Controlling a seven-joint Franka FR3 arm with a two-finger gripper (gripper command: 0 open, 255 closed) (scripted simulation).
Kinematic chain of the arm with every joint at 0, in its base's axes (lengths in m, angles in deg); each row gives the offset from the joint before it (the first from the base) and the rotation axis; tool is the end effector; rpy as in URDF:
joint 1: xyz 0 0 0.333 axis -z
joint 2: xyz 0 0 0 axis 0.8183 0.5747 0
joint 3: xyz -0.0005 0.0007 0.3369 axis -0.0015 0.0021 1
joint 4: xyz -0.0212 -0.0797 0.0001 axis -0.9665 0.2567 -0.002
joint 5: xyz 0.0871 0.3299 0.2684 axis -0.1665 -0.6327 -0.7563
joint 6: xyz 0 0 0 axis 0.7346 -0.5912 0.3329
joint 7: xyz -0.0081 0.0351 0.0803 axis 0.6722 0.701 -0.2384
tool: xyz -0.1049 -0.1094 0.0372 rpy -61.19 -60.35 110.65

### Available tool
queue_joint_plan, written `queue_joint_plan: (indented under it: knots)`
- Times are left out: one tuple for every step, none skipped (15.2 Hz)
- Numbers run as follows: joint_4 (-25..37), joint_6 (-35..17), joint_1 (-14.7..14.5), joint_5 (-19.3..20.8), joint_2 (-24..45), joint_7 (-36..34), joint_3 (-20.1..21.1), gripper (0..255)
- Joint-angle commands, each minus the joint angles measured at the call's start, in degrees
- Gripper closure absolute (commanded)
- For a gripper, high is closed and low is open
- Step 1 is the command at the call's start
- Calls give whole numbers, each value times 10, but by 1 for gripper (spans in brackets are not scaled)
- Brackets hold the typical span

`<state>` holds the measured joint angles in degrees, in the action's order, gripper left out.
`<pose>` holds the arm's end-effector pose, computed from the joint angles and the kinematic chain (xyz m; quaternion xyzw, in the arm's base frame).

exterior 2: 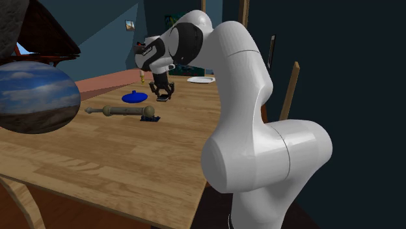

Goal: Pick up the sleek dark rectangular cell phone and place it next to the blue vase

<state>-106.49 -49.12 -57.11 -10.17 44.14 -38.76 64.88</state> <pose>0.8179 0.1558 0.3224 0.9706 -0.2157 0.1033 0.0261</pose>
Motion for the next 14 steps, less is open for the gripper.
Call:
queue_joint_plan:
  knots:
    - [-7, -12, 1, 2, 5, -2, -1, 255]
    - [-11, -18, 1, 3, 7, -3, -2, 255]
    - [-14, -24, 1, 4, 9, -4, -2, 255]
    - [-18, -30, 2, 5, 11, -6, -3, 255]
    - [-20, -33, 2, 5, 13, -6, -3, 255]
    - [-20, -32, 2, 5, 13, -6, -3, 255]
    - [-20, -32, 2, 5, 13, -6, -3, 255]
    - [-20, -32, 2, 5, 13, -6, -3, 255]
    - [-20, -32, 2, 5, 13, -6, -3, 255]
    - [-20, -32, 2, 5, 13, -6, -3, 255]
    - [-20, -32, 2, 5, 13, -6, -3, 255]
    - [-20, -32, 2, 5, 13, -6, -3, 255]
    - [-20, -32, 2, 5, 13, -6, -3, 0]
    - [-20, -32, 2, 5, 13, -6, -3, 0]
